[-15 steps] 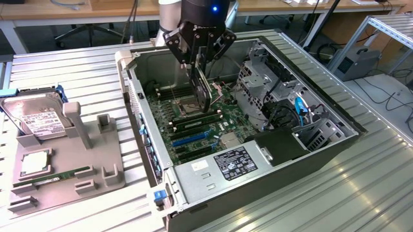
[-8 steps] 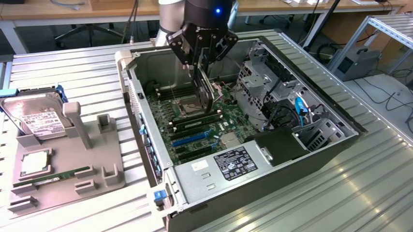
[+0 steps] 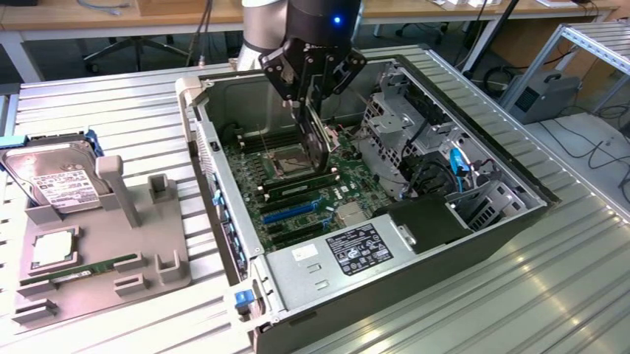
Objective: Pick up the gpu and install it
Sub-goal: 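Pick up the gpu and move the gpu toward the slot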
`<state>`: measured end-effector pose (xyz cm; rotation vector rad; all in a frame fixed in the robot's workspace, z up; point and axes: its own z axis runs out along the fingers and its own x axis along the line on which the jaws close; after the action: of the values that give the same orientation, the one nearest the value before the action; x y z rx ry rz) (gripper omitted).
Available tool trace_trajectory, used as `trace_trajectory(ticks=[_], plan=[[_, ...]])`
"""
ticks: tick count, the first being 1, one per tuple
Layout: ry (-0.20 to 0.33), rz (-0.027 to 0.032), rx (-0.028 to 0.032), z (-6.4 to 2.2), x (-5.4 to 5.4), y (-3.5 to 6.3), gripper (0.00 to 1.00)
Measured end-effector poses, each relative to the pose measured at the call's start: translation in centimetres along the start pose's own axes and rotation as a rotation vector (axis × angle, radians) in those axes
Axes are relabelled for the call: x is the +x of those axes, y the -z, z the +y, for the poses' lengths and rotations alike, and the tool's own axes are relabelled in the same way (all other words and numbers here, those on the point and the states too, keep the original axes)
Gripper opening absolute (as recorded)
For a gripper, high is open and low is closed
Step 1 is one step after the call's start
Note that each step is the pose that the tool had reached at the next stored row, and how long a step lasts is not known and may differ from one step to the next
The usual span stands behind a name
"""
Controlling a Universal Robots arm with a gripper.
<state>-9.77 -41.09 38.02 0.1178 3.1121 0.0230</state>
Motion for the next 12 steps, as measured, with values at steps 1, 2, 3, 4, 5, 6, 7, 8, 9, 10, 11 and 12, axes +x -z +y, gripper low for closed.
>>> trace_trajectory(ticks=[1,2,3,4,5,6,7,8,9,10,11,12], plan=[[0.000,0.0000,0.0000,0.00,-0.07,-0.04,0.27],[0.000,0.0000,0.0001,0.01,-0.15,-0.09,0.27],[0.000,0.0000,0.0000,0.02,-0.28,-0.18,0.27],[0.000,0.0001,0.0001,0.02,-0.34,-0.22,0.27],[0.000,0.0000,0.0000,0.03,-0.40,-0.26,0.27],[0.000,0.0001,0.0001,0.03,-0.46,-0.30,0.27],[0.000,0.0000,0.0001,0.04,-0.52,-0.34,0.27],[0.000,0.0001,0.0001,0.04,-0.59,-0.38,0.27],[0.000,0.0000,0.0000,0.04,-0.65,-0.43,0.27],[0.000,0.0000,0.0001,0.05,-0.72,-0.48,0.27],[0.000,0.0001,0.0001,0.05,-0.78,-0.51,0.27],[0.000,0.0001,0.0001,0.06,-0.84,-0.55,0.27]])
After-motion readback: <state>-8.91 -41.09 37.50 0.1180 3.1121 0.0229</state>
